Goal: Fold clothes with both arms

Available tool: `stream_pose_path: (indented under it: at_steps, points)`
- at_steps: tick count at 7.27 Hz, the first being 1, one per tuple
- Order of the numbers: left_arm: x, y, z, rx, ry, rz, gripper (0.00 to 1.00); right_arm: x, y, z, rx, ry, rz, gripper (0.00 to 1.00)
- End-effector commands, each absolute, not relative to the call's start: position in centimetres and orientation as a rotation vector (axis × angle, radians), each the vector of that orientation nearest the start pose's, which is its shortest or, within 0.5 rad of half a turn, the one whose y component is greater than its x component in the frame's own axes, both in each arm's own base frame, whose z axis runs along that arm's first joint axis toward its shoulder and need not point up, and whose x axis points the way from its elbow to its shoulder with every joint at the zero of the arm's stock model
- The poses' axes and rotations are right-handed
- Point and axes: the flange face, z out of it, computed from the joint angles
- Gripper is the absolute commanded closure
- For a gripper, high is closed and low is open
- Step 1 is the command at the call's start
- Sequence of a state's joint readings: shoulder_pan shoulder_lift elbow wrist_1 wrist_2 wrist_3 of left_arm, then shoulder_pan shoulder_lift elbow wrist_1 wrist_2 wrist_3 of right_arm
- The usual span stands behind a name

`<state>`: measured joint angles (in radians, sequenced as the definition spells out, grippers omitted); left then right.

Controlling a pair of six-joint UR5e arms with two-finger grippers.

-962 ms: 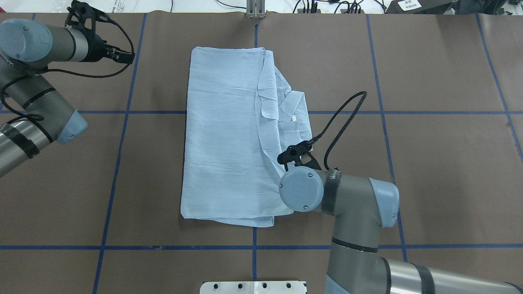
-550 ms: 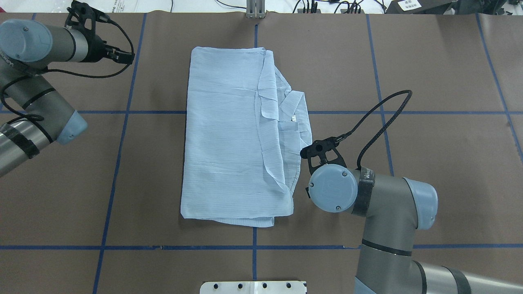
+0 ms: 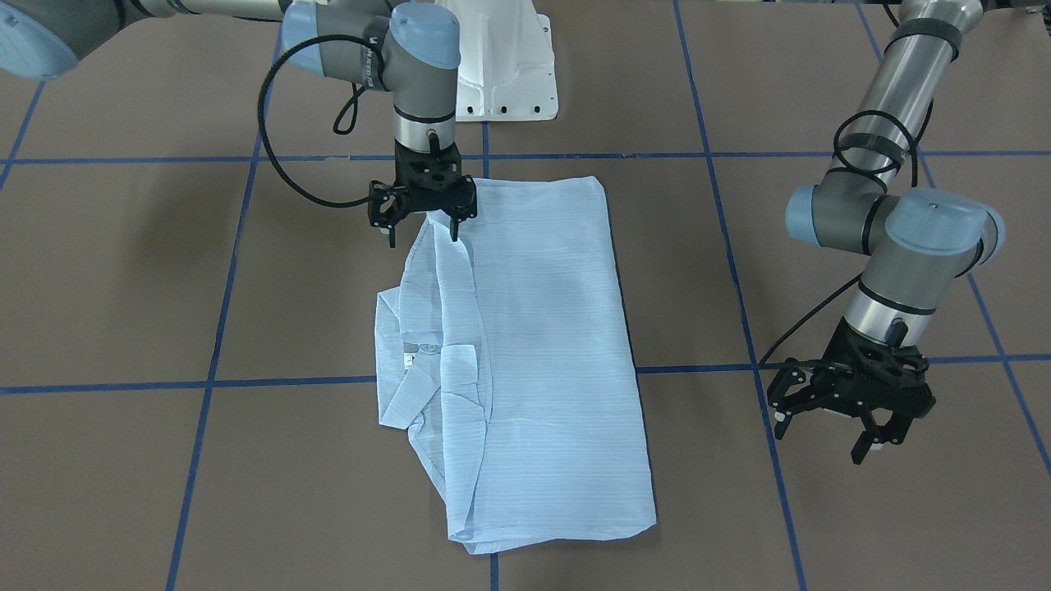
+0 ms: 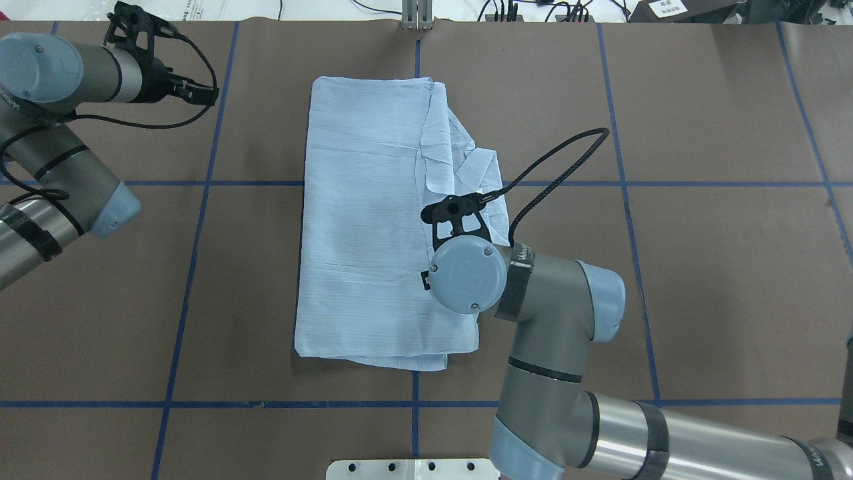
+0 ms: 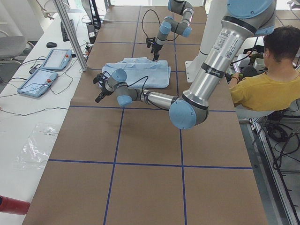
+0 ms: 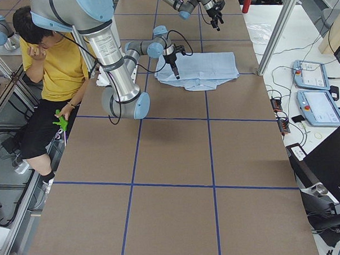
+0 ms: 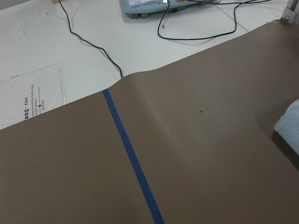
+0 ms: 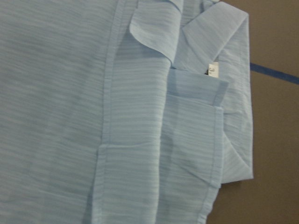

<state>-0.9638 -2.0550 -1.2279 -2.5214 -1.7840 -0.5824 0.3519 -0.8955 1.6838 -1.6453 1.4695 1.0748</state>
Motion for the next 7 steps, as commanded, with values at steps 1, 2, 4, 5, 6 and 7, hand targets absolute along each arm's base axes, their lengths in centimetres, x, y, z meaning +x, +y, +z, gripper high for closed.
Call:
stream_pose_path:
  at_steps: [1, 2, 4, 5, 6, 7]
  points:
    - [31.6, -65.1, 44.2, 0.792, 0.769, 0.137, 0.0, -62.3, -36.8, 22.2, 0.382, -0.624, -0.133, 0.26]
    - [31.6, -65.1, 44.4, 0.789, 0.767, 0.137, 0.0, -62.5, -36.2, 21.8, 0.383, -0.63, -0.151, 0.39]
    - [31.6, -65.1, 44.4, 0.789, 0.767, 0.137, 0.0, -63.0, -35.3, 21.9, 0.381, -0.63, -0.17, 0.65]
    - [31.6, -65.1, 44.4, 0.789, 0.767, 0.137, 0.0, -62.9, -35.3, 21.9, 0.381, -0.627, -0.171, 0.84]
    - [31.6, -65.1, 44.4, 0.789, 0.767, 0.137, 0.0, -62.9, -35.3, 21.9, 0.38, -0.627, -0.17, 1.0]
    - [31.6, -65.1, 44.5, 0.788, 0.766, 0.136, 0.0, -62.4, -35.2, 21.5, 0.386, -0.638, -0.168, 1.0]
